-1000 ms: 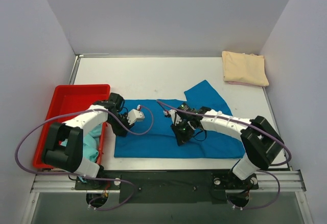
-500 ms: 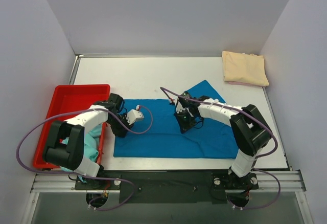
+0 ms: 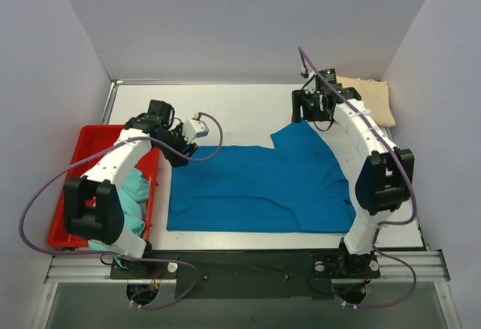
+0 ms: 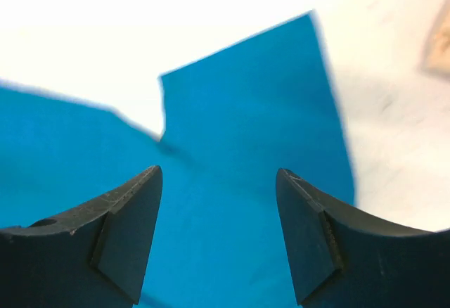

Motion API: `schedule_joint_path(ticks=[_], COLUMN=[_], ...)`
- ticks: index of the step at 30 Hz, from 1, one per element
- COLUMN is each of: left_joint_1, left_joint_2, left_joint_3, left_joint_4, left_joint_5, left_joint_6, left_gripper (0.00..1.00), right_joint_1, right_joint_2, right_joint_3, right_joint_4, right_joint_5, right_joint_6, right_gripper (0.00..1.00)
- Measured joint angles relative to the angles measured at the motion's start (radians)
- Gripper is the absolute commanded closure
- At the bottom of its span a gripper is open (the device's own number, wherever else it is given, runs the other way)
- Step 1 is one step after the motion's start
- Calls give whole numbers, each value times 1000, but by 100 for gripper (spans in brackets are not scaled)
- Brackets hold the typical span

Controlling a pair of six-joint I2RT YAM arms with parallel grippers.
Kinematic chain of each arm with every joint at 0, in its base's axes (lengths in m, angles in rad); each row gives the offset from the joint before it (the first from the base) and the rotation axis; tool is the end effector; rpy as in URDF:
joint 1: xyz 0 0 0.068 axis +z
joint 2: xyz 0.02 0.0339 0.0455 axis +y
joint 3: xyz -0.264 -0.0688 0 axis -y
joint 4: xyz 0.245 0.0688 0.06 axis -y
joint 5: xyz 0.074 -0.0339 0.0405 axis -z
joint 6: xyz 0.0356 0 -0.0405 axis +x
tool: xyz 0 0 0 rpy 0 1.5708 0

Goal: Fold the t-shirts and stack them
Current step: Fold the flattened tshirt in 1/3 of the way, then grap the side of the flattened tshirt furthest away from the robot with both arms

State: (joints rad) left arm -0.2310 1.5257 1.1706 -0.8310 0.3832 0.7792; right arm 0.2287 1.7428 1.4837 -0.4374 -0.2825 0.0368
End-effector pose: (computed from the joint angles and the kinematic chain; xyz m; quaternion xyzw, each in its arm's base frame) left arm 0.2879 -0.0814 0.2491 0.4981 0.8257 -0.1291 0.2313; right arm 0.3877 0.1004 0.2994 -0.1453 0.8871 0.1819 0.3986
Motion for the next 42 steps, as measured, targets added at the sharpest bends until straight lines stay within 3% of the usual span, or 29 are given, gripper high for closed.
schedule_joint_path(ticks=[5,12,21,23,27,28,29,30,31,32,34,42], left_joint_1=[23,45,90,90,90,90,90,91,93,94,97,100], left_joint_2=[166,470,612,626,648,656,662,664,665,665,668,607], left_joint_3=[186,416,527,543,554,555,555,561,564,565,565,494], left_joint_4=[40,7,-51,-77,-116,-130,-140,-149,-156,-165,-185,-185], left_joint_5=[-105,-208,-245,-241,-219,-209,-203,-202,-191,-185,-169,-116], left_joint_6=[-39,-39,-10,6,35,42,45,51,55,56,66,77], left_gripper=[36,35,34,34,36,40,44,61,70,86,100,100], right_joint_1=[-47,-53,-80,-85,-92,-93,-93,-94,-95,-97,-97,-98], right_joint_2=[280,687,743,761,786,790,791,791,791,791,791,747], right_joint_3=[301,634,785,787,806,811,812,813,813,813,813,746], right_joint_4=[-58,-223,-336,-350,-379,-384,-387,-393,-396,-401,-408,-397], right_joint_5=[165,254,222,216,186,176,169,158,154,146,133,132], right_joint_6=[3,-18,-61,-67,-76,-79,-84,-85,-89,-91,-92,-83], right_gripper=[38,33,37,44,49,52,70,79,97,100,100,100])
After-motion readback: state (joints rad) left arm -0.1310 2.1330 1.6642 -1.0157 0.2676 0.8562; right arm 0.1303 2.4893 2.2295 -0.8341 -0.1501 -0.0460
